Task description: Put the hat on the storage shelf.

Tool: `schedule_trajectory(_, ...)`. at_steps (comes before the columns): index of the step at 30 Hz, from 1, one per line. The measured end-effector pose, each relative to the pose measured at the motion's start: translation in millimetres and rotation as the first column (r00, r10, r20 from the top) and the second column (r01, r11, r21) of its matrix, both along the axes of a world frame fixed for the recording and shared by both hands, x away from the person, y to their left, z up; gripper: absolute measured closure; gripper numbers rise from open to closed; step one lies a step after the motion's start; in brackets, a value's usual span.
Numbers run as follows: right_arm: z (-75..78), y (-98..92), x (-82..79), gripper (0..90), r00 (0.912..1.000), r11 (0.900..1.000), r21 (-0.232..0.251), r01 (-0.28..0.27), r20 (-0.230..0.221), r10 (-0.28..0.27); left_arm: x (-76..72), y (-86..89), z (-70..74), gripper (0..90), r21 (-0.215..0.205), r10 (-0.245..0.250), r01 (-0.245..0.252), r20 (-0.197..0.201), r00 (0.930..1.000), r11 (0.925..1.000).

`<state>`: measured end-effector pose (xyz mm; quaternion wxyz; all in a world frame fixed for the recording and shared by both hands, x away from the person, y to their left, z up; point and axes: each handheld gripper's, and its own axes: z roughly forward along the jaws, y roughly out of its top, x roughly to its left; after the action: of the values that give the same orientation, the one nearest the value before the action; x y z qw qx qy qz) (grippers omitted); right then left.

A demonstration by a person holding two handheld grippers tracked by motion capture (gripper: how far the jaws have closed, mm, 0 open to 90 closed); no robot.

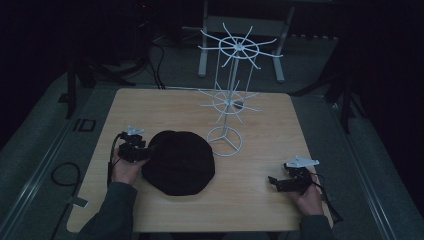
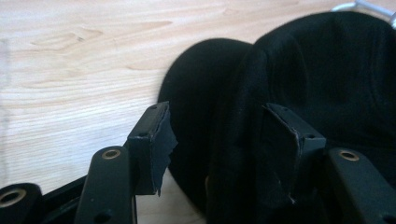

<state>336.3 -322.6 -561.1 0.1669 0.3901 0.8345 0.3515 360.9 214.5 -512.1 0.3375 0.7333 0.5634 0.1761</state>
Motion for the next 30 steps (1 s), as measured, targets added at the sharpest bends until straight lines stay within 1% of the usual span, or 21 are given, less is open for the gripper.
schedule_trajectory(3,0.0,0.0,0.0,11.5,1.0000,1.000,0.000,0.000,0.000,0.000,4.9,-4.8,-5.3,43.9,0.009,-0.019,0.019,-0.027,0.9995,0.9998)
schedule_trajectory(8,0.0,0.0,0.0,11.5,1.0000,1.000,0.000,0.000,-0.001,0.000,9.6,-11.5,-14.2,43.6,0.044,-0.037,0.041,-0.068,0.9970,0.9982)
schedule_trajectory(16,0.0,0.0,0.0,11.5,1.0000,1.000,0.000,0.000,0.000,0.000,12.2,-16.1,-16.9,42.9,0.095,-0.031,0.038,-0.084,0.9960,0.9947)
schedule_trajectory(19,0.0,0.0,0.0,11.5,1.0000,1.000,0.000,0.000,0.000,0.000,12.2,-17.9,-16.6,45.8,0.120,-0.025,0.035,-0.084,0.9961,0.9922)
schedule_trajectory(22,0.0,0.0,0.0,11.5,1.0000,1.000,0.000,0.000,-0.001,0.000,12.4,-20.1,-15.7,49.0,0.155,-0.025,0.039,-0.088,0.9958,0.9871)
schedule_trajectory(25,0.0,0.0,0.0,11.5,1.0000,1.000,0.000,0.000,-0.001,0.000,12.9,-21.6,-14.8,53.7,0.182,-0.018,0.034,-0.089,0.9959,0.9828)
schedule_trajectory(27,0.0,0.0,0.0,11.5,1.0000,1.000,0.000,0.000,0.000,0.000,12.9,-22.3,-13.8,57.8,0.198,-0.014,0.032,-0.090,0.9959,0.9797)
schedule_trajectory(30,0.0,0.0,0.0,11.5,1.0000,1.000,0.000,0.000,-0.001,0.000,12.0,-22.3,-11.5,65.2,0.209,-0.015,0.032,-0.084,0.9963,0.9773)
